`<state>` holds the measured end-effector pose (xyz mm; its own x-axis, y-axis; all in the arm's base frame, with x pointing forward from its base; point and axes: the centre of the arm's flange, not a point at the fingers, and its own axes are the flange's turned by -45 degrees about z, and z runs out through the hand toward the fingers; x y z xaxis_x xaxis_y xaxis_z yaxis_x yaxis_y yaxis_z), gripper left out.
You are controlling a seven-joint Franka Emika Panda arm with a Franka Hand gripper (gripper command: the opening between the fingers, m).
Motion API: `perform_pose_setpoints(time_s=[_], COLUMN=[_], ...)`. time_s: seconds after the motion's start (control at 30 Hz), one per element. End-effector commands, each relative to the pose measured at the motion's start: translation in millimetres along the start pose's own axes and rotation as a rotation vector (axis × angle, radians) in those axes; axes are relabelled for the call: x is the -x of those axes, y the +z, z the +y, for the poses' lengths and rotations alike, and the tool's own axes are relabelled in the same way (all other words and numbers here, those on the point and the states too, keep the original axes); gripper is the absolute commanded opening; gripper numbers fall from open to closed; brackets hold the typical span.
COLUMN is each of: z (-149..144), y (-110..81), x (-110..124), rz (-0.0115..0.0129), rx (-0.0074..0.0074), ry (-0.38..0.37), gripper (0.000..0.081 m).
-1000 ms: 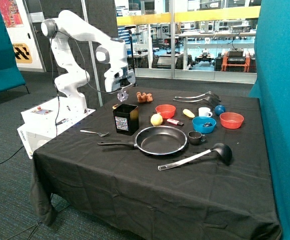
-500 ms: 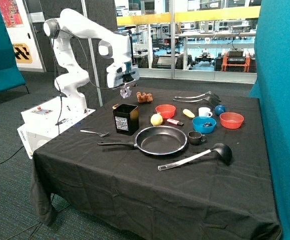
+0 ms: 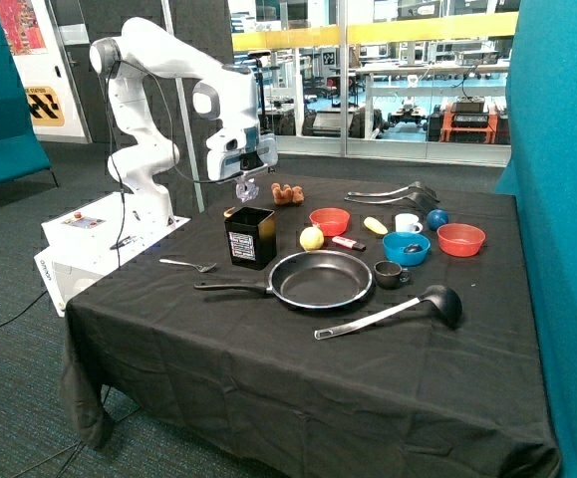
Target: Throw away the rubbish paper
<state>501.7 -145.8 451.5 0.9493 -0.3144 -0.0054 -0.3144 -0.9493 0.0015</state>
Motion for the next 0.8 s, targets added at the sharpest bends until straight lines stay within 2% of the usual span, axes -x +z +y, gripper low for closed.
perform_pose_setpoints(time_s=[0.0, 0.37, 0.7, 0.73, 0.77], z=[21.8, 30.8, 31.6, 31.2, 30.3], y=[7.8, 11.5, 16.8, 17.7, 19.0], x=[-20.6, -32.0, -33.3, -32.6, -31.5], rz=[0.0054, 0.0054, 0.0054, 0.0054, 0.0054], rx=[-0.0016, -0.0016, -0.0016, -0.0016, -0.0016], ry=[0.038, 0.042, 0.039, 0.04, 0.035], gripper=[0.0, 0.0, 0.0, 0.0017, 0.017])
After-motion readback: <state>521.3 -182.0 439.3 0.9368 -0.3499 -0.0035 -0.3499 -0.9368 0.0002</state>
